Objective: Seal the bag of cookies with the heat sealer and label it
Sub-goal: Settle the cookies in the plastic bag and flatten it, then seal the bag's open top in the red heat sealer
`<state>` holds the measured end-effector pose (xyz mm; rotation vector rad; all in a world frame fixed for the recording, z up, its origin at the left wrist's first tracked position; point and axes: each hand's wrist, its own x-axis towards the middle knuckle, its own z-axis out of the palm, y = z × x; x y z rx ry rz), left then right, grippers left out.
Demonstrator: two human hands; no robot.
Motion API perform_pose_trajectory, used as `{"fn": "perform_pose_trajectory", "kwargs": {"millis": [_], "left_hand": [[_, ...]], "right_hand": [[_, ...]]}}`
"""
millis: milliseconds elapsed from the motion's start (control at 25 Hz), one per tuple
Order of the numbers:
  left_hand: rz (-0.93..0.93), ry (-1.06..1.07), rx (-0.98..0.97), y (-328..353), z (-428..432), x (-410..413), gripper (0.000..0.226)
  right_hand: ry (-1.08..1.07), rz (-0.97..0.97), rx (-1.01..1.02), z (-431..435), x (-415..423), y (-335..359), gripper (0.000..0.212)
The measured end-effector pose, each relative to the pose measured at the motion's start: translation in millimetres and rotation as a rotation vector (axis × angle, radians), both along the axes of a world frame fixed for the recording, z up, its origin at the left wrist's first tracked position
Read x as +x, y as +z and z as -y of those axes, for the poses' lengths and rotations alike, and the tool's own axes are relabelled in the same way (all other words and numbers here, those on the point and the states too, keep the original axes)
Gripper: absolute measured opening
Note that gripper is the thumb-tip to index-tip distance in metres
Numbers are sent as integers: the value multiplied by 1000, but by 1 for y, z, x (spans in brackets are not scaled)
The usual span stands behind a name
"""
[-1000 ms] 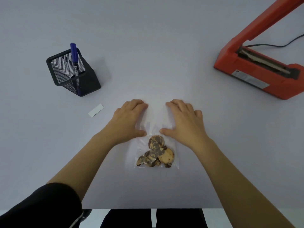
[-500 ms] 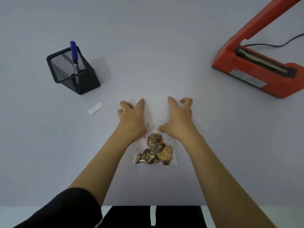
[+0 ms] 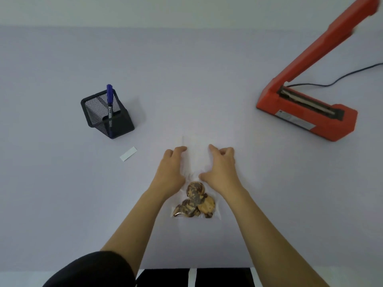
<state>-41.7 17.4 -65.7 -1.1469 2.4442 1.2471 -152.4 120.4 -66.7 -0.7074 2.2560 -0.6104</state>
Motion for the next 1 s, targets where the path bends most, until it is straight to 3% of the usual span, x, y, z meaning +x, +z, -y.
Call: {"fn": "perform_pose_trajectory", "kwargs": {"millis": [160, 400, 600, 800, 1000], "left_hand": [[-103, -18, 55, 1, 0, 9, 76], [-255, -101, 19, -4, -3, 21, 70], [-313, -122, -1, -10, -3, 25, 67], [-343, -126, -10, -15, 1, 27, 68], [-337, -68, 161, -3, 7, 30, 71]], "right_hand": [[-106, 71, -34, 1, 3, 3, 88], [-158, -6, -47, -5, 9, 5, 83], [-203, 85, -219, -13, 8, 3, 85], [-188, -6, -304, -16, 11, -3, 81], [-279, 87, -484, -23, 24, 6, 65]]}}
